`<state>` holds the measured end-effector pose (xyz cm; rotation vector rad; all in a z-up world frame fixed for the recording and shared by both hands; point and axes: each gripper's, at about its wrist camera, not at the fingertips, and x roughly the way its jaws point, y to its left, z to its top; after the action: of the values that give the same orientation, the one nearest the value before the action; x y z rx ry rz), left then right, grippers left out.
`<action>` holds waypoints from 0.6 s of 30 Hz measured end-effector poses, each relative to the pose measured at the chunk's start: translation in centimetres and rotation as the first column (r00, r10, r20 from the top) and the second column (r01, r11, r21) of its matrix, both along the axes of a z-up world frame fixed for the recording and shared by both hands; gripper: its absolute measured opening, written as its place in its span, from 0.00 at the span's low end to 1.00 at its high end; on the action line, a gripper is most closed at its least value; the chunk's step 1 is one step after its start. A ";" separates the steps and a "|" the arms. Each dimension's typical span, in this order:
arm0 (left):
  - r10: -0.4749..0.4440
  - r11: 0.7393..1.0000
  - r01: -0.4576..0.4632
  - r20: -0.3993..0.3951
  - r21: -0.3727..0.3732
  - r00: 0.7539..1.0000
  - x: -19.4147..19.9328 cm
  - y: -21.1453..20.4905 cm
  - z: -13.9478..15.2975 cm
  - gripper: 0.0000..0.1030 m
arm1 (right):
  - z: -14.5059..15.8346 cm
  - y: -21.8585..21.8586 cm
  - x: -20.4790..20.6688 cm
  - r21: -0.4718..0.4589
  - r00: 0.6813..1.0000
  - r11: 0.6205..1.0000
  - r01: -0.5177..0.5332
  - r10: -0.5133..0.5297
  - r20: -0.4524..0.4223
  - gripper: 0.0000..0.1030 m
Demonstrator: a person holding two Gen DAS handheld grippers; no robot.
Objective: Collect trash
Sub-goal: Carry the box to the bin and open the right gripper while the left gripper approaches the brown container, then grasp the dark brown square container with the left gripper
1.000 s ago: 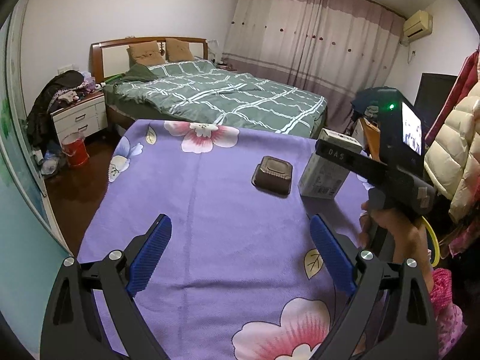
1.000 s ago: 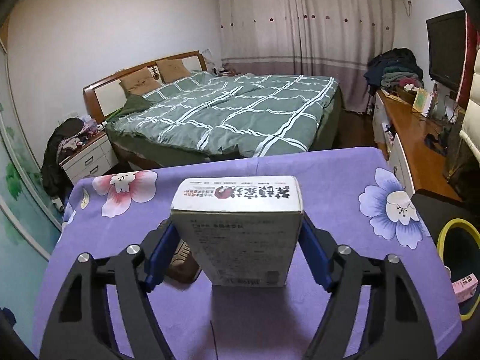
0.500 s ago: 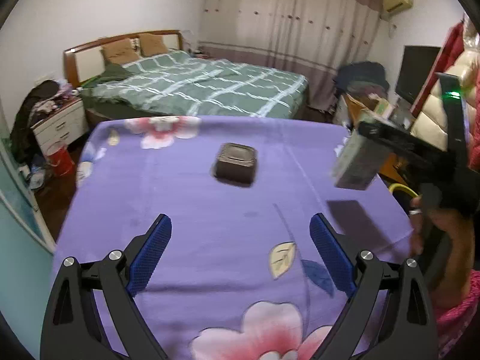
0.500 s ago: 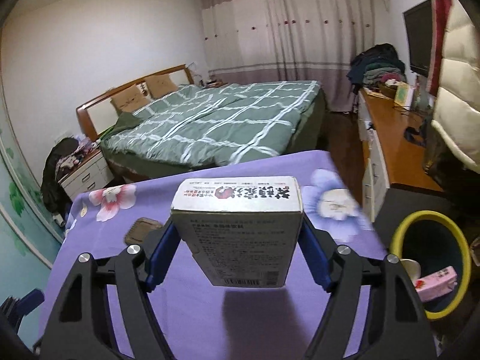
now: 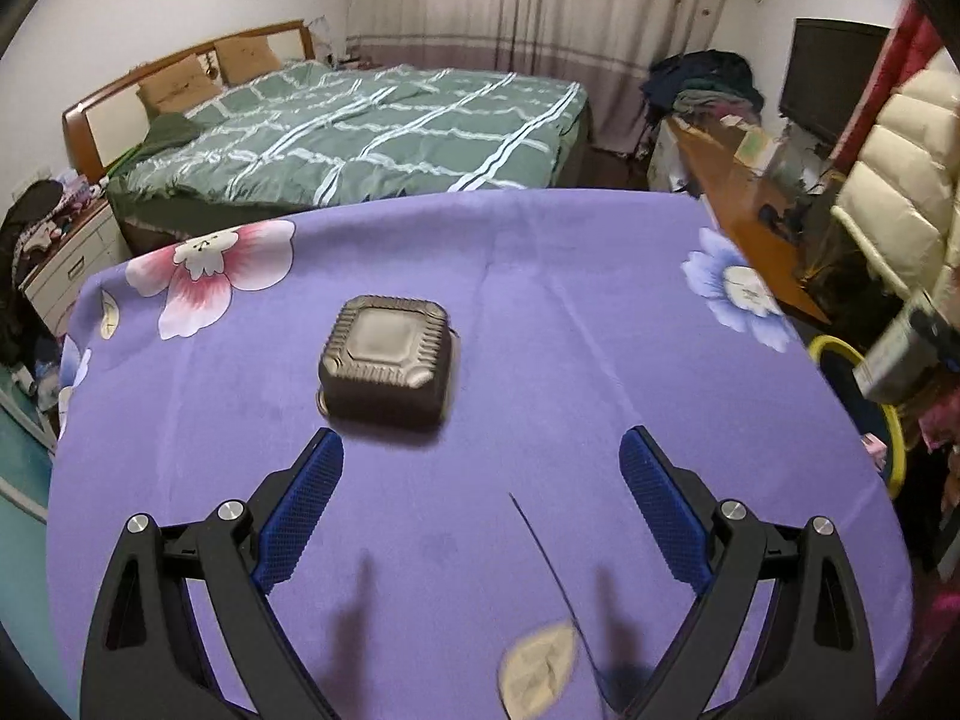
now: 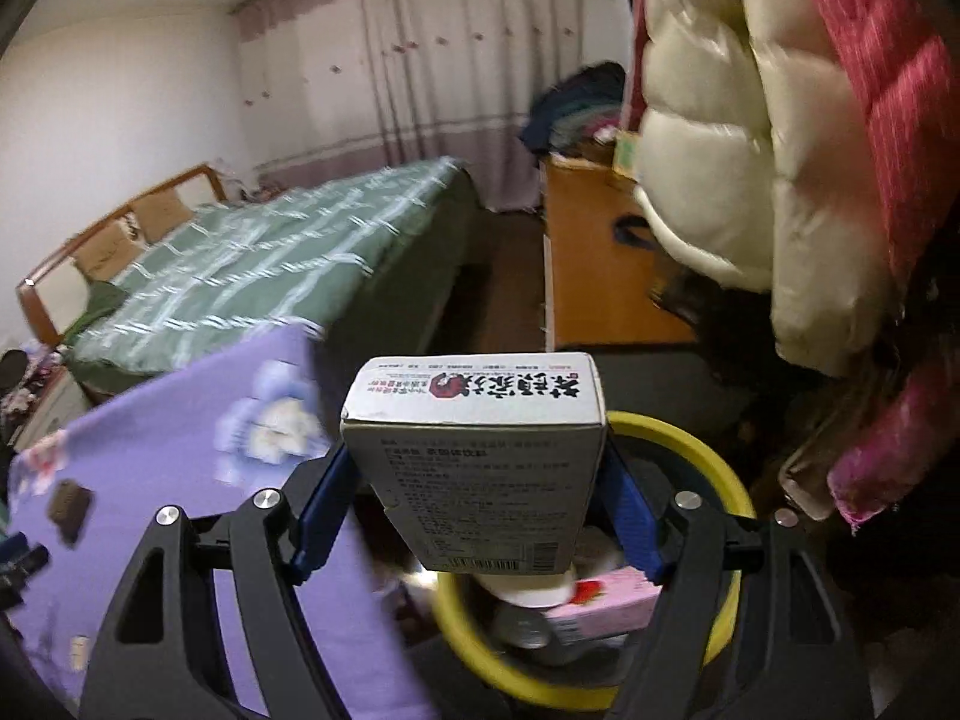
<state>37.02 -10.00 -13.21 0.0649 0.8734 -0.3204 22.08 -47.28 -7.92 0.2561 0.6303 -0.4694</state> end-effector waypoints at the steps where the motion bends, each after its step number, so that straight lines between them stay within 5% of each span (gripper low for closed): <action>1: 0.008 1.000 -0.007 -0.016 0.008 1.000 1.2 0.1 -0.5 0.89 | -0.6 -0.6 0.2 0.001 1.000 1.000 0.013 -0.013 -0.013 0.70; 14: 0.006 0.999 0.000 -0.106 0.054 0.994 9.6 0.9 -4.4 0.89 | -0.8 -0.4 -2.3 -0.025 0.997 0.997 0.073 -0.073 -0.014 0.74; 18: 0.009 0.999 -0.005 -0.089 0.046 0.996 10.6 1.2 -4.4 0.78 | -0.1 -0.3 -3.7 -0.022 0.997 0.997 0.073 -0.073 0.003 0.74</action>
<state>47.64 -8.78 -17.61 0.0905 0.9696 -0.2989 18.37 -47.61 -8.01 0.2599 0.6146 -0.5460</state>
